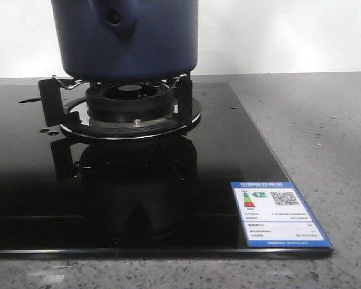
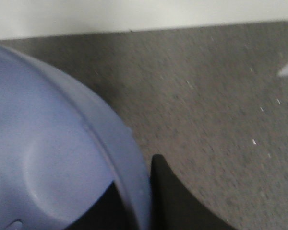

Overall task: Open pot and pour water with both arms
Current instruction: 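Carry the bowl back and lower it onto the counter with right gripper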

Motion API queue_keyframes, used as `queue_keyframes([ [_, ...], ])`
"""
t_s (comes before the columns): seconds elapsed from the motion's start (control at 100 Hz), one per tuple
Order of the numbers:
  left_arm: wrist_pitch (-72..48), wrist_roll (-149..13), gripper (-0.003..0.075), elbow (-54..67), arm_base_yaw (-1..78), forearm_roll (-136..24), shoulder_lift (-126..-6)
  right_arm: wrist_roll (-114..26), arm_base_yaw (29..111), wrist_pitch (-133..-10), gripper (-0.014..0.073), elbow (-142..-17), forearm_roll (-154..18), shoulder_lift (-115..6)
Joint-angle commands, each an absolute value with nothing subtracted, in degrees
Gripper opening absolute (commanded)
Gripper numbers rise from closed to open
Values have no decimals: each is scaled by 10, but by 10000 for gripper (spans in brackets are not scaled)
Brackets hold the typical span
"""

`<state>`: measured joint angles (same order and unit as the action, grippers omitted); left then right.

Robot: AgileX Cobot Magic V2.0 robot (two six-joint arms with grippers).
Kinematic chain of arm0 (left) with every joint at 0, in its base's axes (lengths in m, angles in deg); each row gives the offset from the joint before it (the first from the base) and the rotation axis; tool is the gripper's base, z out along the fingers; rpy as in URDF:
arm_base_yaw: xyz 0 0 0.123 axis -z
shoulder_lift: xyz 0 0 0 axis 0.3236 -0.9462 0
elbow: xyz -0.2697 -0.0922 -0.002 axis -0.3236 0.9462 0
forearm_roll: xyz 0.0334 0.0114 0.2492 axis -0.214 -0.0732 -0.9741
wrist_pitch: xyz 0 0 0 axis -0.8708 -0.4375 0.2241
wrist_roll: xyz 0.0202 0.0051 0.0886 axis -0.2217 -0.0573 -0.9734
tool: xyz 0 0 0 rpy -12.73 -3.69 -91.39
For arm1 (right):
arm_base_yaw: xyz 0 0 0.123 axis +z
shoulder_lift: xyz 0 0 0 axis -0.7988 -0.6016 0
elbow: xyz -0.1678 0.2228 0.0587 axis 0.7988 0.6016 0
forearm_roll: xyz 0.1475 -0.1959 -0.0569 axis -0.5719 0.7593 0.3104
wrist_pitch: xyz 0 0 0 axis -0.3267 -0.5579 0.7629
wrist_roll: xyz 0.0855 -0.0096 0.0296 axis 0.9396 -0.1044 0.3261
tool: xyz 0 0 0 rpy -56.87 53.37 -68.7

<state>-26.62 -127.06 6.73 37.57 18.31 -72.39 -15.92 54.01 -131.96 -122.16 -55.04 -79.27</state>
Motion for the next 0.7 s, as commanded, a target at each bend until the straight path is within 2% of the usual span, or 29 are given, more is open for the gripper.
queue_keyframes([
  [0.0,-288,-1278,283,26,389,216,-735,-176,503,-1310,-42,-1146,-570,-733],
  [0.19,-316,-1286,283,-6,401,216,-790,-181,462,-1239,-42,-927,-574,-661],
  [0.31,-317,-1287,283,-18,410,216,-818,-182,454,-1206,-42,-840,-575,-641],
  [0.69,-316,-1316,283,-22,413,208,-868,-182,454,-1184,-39,-782,-587,-640],
])
